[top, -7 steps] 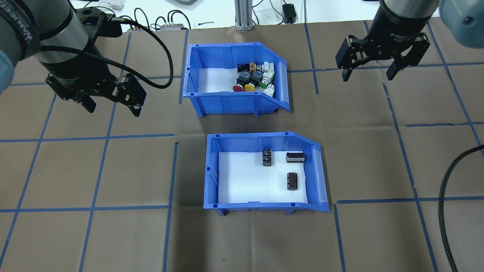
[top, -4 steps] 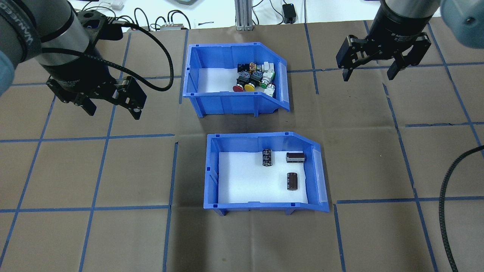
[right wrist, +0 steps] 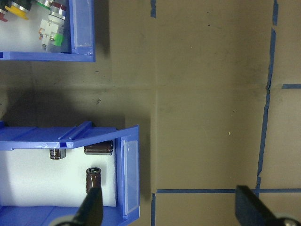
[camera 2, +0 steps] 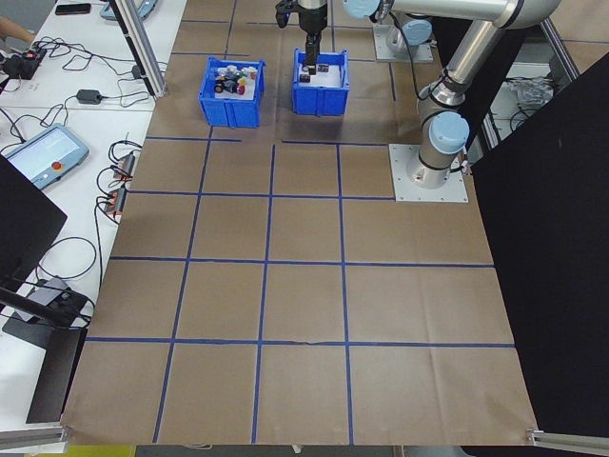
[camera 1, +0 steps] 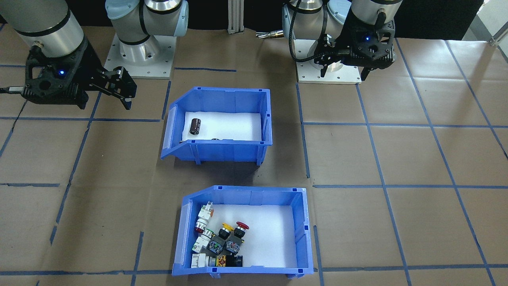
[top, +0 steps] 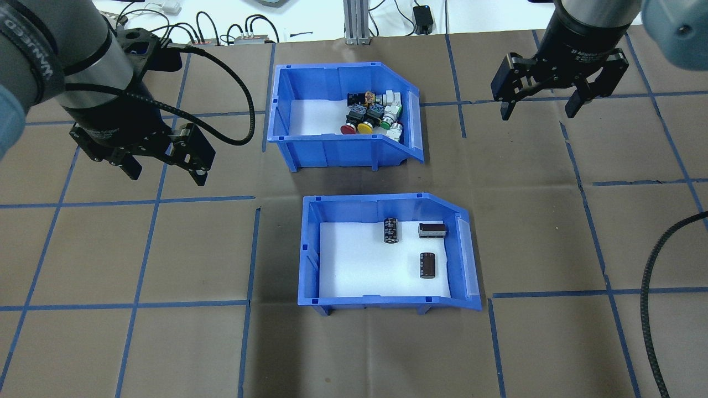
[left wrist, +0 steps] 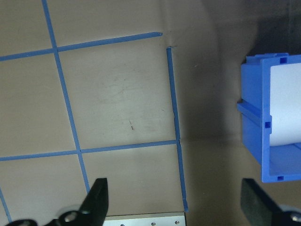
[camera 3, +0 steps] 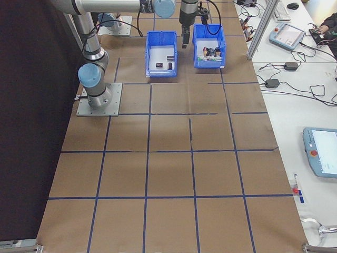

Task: Place battery box in front

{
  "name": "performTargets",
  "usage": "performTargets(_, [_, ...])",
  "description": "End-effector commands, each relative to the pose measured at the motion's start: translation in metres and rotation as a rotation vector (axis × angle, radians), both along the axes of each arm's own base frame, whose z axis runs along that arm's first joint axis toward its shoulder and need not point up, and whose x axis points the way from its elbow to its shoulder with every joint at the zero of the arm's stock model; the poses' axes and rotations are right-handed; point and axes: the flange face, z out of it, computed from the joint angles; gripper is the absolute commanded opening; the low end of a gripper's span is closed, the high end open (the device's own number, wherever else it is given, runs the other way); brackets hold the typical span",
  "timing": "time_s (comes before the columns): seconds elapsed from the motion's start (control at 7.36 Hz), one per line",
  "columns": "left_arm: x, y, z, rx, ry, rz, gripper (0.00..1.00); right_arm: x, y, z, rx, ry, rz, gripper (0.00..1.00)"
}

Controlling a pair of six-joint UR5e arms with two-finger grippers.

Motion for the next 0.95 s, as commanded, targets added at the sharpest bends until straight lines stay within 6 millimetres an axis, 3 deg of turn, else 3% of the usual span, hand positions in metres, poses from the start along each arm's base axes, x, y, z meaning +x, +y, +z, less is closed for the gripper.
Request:
performTargets(0.0, [-0.003,0.001,0.001,-0.011,0.006,0.209,1.0,0.002,-0.001,0.0,-0.001,-0.016,0.025,1.0])
performTargets(0.14, [-0.007,0.001,-0.002,-0.005,0.028,0.345,1.0,0.002,-0.008,0.002,-0.015,-0.017,0.115,1.0])
performTargets(0.41, [-0.006,0.001,-0.001,-0.01,0.016,0.368,1.0,0.008,-0.047,0.008,-0.025,-0.019,0.175,1.0])
performTargets(0.68, [-0.01,0.0,-0.005,-0.002,0.011,0.388,1.0,0.063,-0.089,0.0,-0.035,-0.019,0.349,1.0])
performTargets(0.82, [-0.012,-0.004,-0.017,0.006,0.012,0.495,1.0,0.093,-0.114,-0.004,-0.051,-0.021,0.448,1.0])
